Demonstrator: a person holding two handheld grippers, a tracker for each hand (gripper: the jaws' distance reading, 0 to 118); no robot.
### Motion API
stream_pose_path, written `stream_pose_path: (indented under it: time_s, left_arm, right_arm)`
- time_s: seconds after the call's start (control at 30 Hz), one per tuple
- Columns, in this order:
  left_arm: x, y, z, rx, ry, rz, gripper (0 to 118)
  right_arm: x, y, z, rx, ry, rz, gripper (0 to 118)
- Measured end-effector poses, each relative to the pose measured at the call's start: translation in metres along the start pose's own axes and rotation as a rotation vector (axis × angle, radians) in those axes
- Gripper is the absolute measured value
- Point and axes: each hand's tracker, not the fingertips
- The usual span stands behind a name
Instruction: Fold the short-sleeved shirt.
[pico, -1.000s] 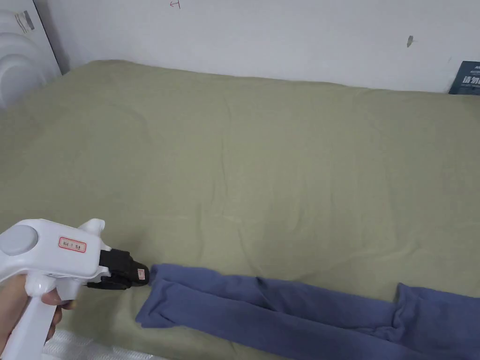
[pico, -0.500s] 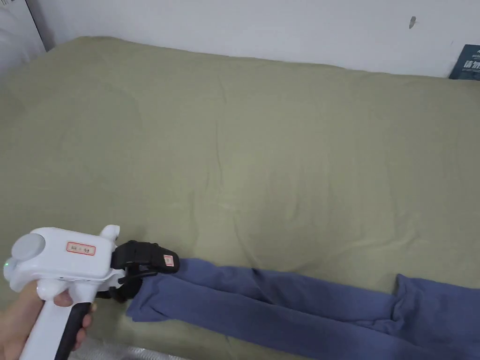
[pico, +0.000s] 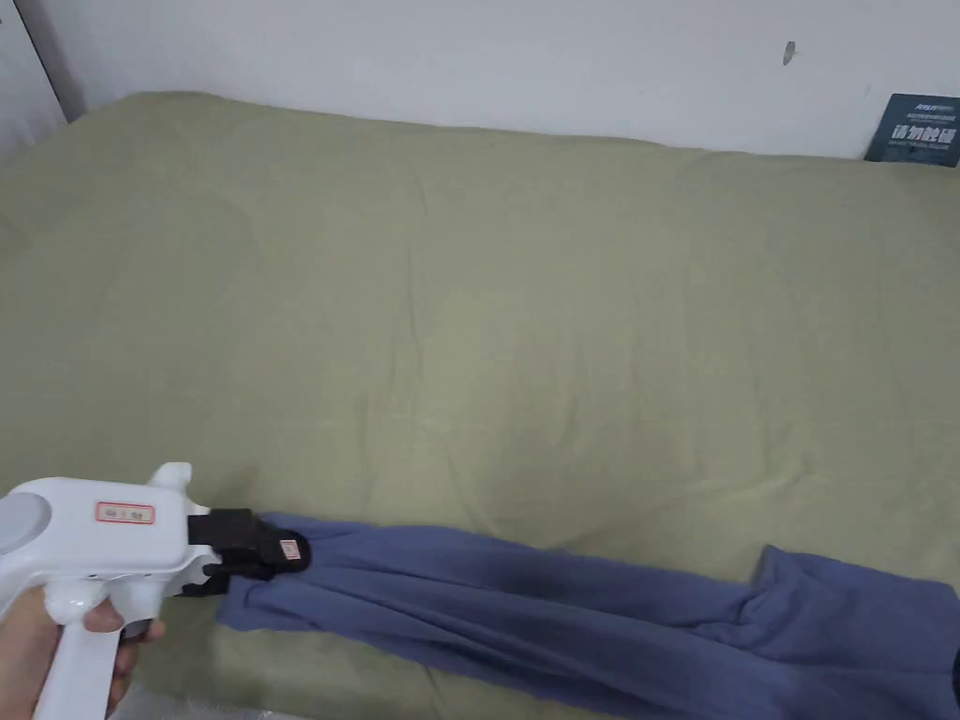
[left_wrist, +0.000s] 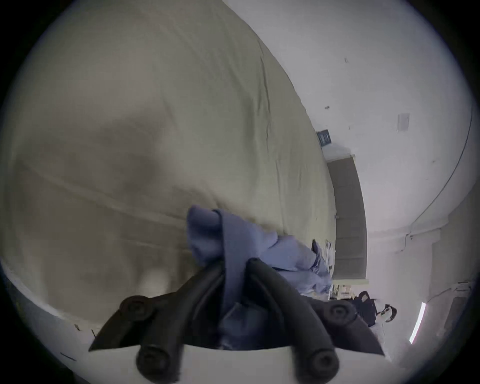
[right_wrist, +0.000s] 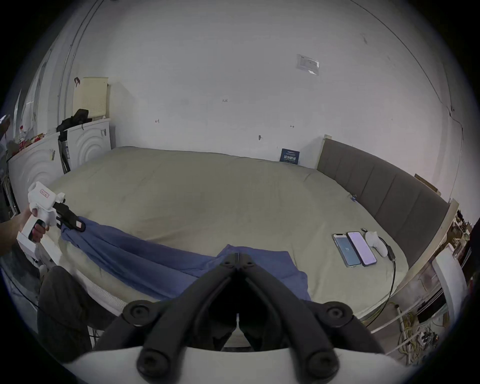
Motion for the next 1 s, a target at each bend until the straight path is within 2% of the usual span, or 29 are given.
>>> stream_pose_path:
  time_s: [0.27, 0.43, 0.53, 0.6, 0.77, 1.0]
  left_arm:
    - [0.002, 0.005, 0.065, 0.114, 0.076, -0.010, 5]
    - [0.052, -0.014, 0.070, 0.099, 0.121, -0.136, 5]
    - [0.103, -0.028, 0.057, 0.083, 0.143, -0.258, 5]
    - [0.134, -0.038, 0.043, 0.066, 0.142, -0.320, 5]
    - [0.192, -0.066, -0.018, -0.022, 0.168, -0.448, 5]
    - [0.213, -0.093, -0.128, -0.147, 0.206, -0.521, 7]
  right_arm:
    - [-0.014, 0.010, 0.001, 0.045, 0.027, -0.001, 0]
    - [-0.016, 0.008, 0.002, 0.064, 0.038, -0.001, 0]
    - [-0.015, 0.006, 0.003, 0.070, 0.042, -0.011, 0]
    - [0.004, 0.002, 0.006, 0.069, 0.044, -0.015, 0]
    - [0.011, -0.003, 0.011, 0.061, 0.043, -0.030, 0]
    - [0.023, -0.006, 0.016, 0.042, 0.026, -0.065, 0]
